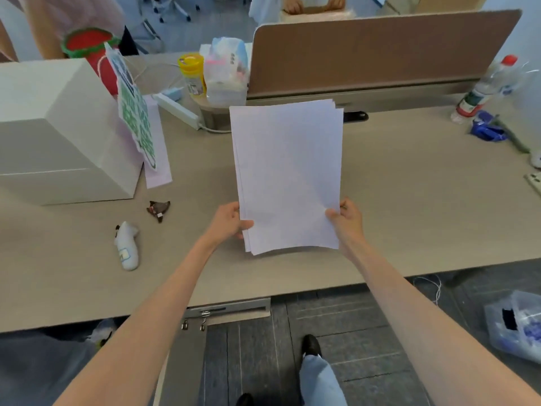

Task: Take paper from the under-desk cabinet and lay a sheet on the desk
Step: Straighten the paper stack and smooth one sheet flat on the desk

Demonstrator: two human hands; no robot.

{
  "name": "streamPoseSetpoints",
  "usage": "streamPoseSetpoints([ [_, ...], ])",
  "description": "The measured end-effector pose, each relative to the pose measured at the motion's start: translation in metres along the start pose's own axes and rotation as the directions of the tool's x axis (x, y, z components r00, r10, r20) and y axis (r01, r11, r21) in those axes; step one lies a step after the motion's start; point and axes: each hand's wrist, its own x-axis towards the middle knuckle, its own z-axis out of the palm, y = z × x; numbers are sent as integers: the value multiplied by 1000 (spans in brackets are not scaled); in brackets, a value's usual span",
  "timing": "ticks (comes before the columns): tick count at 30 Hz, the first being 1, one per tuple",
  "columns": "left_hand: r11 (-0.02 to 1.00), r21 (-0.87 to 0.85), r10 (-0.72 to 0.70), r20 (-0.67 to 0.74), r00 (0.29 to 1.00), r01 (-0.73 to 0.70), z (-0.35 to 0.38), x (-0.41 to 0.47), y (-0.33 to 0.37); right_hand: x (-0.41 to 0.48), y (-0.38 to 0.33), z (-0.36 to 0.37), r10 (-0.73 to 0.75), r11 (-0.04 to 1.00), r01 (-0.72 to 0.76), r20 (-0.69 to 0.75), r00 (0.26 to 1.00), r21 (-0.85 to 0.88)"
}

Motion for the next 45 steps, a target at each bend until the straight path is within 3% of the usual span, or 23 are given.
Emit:
streamPoseSetpoints([
  [9, 998, 58, -21, -247, 969, 36, 33, 80, 7, 99, -36, -20, -32, 985, 67, 216, 976, -157],
  [13, 996, 69, -43, -267, 963, 64, 38, 97, 4, 120, -43, -14, -23, 996, 40, 222, 975, -75],
  [19, 996, 51, -52, -256, 965, 68, 44, 113, -7, 133, -45, -20, 19, 1000, -14, 299, 954, -21],
  [29, 999, 30, 49, -225, 973, -44, 48, 115, -6, 135, -35, -23, 1, 1000, 3, 345, 939, -13],
  [34, 996, -68, 40, -170, 985, -53, 41, 106, 14, 130, -45, -26, -12, 999, 27, 421, 907, -31],
  [45, 966, -195, 170, -17, 985, -170, 9, 89, 84, 127, -102, -41, -43, 993, 98, 564, 825, -68],
])
